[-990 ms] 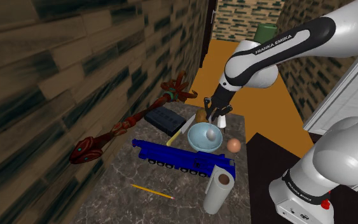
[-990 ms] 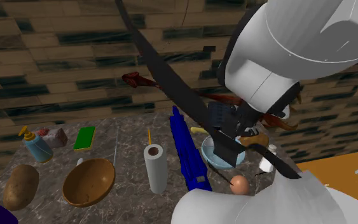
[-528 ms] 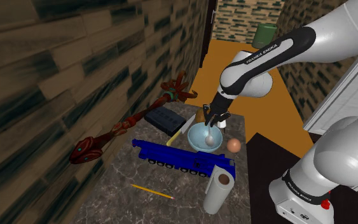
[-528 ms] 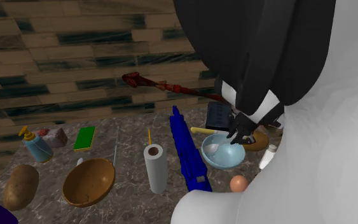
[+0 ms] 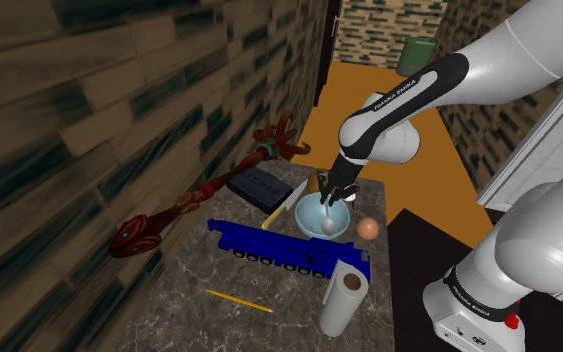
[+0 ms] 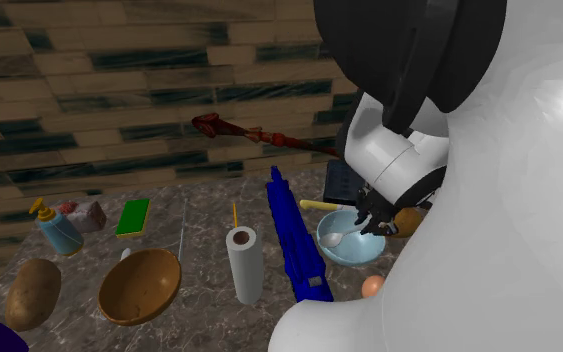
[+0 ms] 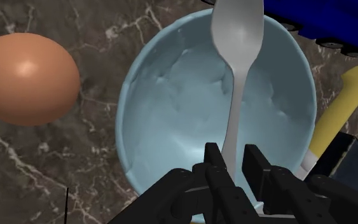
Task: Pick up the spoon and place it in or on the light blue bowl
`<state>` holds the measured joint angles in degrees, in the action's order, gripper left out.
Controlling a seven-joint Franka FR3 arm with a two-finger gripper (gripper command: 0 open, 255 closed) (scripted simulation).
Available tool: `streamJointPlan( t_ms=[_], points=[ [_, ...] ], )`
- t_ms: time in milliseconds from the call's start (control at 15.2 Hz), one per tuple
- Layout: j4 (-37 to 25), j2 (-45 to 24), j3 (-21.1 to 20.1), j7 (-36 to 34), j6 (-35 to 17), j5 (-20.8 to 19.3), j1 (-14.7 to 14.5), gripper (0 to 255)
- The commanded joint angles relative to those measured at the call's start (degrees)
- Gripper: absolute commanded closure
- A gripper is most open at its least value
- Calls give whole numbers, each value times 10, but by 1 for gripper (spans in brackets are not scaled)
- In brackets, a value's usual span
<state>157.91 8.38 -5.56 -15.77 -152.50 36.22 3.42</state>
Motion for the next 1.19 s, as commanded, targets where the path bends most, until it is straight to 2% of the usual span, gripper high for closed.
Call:
streamJointPlan(
  t_ms=[0, 264, 330, 660, 924, 1122],
  points=[
    [1, -1, 0, 1, -1, 1, -1, 255],
    [1, -1, 0, 1, -1, 1, -1, 255],
    [1, -1, 0, 1, -1, 1, -1, 0],
    [1, -1, 0, 1, -1, 1, -1, 0],
    [1, 88, 8, -45, 88, -68, 30, 0],
    [1, 88, 7, -44, 88, -67, 30, 0]
  ],
)
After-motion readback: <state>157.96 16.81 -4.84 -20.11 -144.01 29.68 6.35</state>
